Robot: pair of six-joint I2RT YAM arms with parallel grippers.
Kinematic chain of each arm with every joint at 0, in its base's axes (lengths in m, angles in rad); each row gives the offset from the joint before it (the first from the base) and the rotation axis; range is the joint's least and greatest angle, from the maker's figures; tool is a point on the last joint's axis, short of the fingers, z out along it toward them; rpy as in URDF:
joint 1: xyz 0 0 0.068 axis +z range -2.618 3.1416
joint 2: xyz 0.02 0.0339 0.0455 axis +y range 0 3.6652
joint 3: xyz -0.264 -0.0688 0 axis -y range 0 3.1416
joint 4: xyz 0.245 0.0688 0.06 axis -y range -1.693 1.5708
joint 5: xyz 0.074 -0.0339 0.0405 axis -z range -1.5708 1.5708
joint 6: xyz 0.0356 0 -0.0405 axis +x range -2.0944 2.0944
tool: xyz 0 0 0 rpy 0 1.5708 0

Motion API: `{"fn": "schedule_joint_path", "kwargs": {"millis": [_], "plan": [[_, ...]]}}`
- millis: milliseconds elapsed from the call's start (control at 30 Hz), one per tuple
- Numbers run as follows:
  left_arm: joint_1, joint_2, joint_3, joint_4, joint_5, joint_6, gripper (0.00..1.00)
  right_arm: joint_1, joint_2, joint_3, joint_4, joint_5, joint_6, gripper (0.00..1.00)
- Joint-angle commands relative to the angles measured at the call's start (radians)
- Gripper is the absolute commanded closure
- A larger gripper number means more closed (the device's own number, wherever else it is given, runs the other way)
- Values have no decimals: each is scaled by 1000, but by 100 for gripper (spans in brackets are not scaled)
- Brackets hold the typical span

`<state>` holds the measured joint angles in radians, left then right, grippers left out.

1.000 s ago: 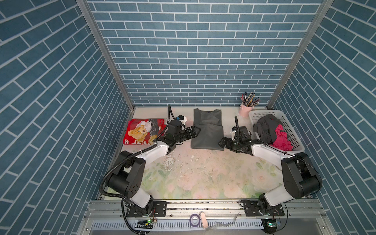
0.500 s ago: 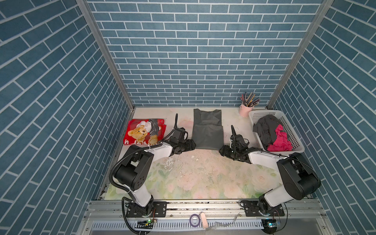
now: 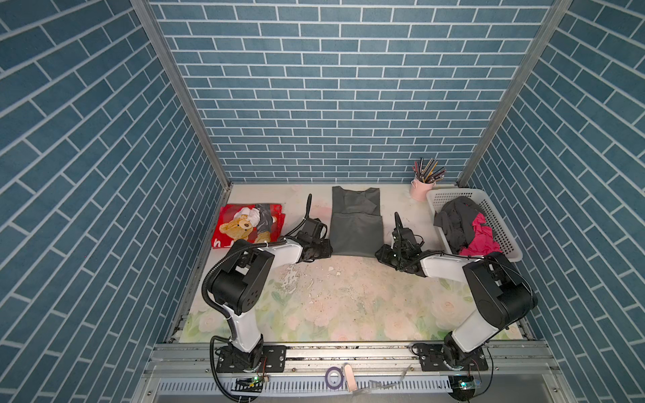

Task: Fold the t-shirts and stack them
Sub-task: 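Withdraw both grippers to the near edge of the folded shirt, then grasp the grey shirt's near edge corners with both grippers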

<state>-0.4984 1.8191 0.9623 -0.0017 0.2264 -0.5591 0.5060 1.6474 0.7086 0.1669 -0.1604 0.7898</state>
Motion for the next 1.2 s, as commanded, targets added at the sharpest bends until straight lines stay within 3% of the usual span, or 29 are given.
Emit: {"fn": "schedule_joint_path", "kwargs": {"millis": [0,167,333,700,900,1167], "plan": [[-13,35,11,-22,1,8,78,5,25,-17,-38,7,24,75],[-23,39,8,-1,46,-1,100,4,15,-15,-57,27,14,91],[-24,-36,-41,41,116,-49,100,5,-36,-2,-116,70,-18,100],[-23,-216,-235,124,157,-130,100,5,-118,-57,-172,133,-59,100],[-27,-248,-355,222,182,-183,100,18,-163,-110,-169,91,-49,75],[-34,-284,-414,273,179,-219,100,58,-296,-183,-194,65,46,58]]}}
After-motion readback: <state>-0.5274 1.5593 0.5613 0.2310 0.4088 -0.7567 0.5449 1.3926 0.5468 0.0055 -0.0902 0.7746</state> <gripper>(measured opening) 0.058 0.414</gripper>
